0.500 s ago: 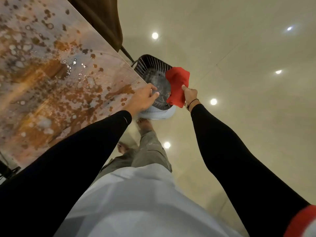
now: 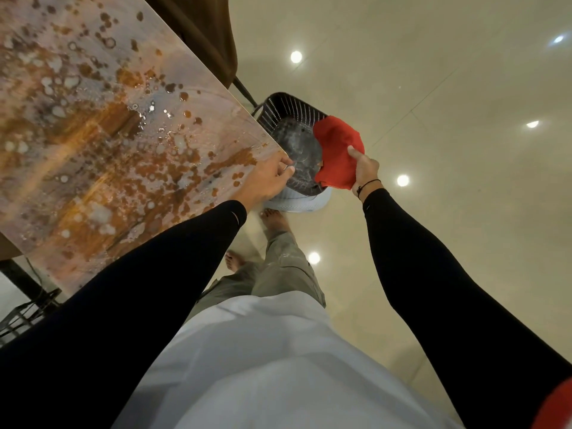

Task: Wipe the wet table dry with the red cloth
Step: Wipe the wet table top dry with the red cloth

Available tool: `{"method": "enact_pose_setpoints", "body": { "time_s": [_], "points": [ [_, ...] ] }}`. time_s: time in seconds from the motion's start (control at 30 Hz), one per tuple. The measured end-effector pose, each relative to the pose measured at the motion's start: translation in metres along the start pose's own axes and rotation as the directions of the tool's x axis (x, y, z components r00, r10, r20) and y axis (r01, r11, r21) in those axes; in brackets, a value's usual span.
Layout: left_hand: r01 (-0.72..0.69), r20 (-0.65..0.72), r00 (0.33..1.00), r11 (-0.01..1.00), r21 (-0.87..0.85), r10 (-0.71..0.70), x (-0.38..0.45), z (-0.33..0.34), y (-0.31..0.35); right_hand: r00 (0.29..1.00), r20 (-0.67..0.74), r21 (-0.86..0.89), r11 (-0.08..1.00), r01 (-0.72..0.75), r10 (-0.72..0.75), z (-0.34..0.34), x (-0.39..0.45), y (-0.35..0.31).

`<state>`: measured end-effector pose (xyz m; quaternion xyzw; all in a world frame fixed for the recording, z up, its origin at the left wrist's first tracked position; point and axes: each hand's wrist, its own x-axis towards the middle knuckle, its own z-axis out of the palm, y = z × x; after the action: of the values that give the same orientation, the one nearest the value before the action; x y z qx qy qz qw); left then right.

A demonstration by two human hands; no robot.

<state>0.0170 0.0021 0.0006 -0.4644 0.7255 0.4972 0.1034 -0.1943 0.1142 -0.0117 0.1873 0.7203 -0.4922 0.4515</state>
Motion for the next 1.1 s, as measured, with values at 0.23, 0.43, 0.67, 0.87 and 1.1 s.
{"method": "enact_pose_setpoints", "body": {
  "time_s": [0.23, 0.43, 0.67, 0.87, 1.1],
  "points": [
    [-0.018, 0.002, 1.0, 0.997, -0.073, 0.018, -0.006, -0.012, 0.009, 0.997, 0.001, 0.107, 0.992, 0.074, -0.075, 0.016, -0.015, -0.014],
    [-0.054, -0.048, 0.998, 0.98, -0.192, 0.046, -0.02, -0.035, 0.014, 0.983, 0.135, 0.143, 0.984, 0.109, -0.128, 0.048, -0.053, -0.021],
    [0.021, -0.12, 0.99, 0.909, -0.417, -0.078, -0.04, -0.08, 0.01, 0.931, 0.324, 0.04, 0.985, 0.166, -0.17, 0.112, -0.109, -0.01],
    [0.074, -0.069, 0.983, 0.715, -0.696, -0.17, -0.082, -0.121, -0.018, 0.834, 0.507, -0.206, 0.909, 0.363, -0.219, 0.184, -0.154, 0.029],
    [0.211, 0.013, 0.93, 0.504, -0.837, -0.369, -0.13, -0.138, -0.105, 0.73, 0.649, -0.402, 0.718, 0.568, -0.214, 0.242, -0.183, 0.101]
  ]
}}
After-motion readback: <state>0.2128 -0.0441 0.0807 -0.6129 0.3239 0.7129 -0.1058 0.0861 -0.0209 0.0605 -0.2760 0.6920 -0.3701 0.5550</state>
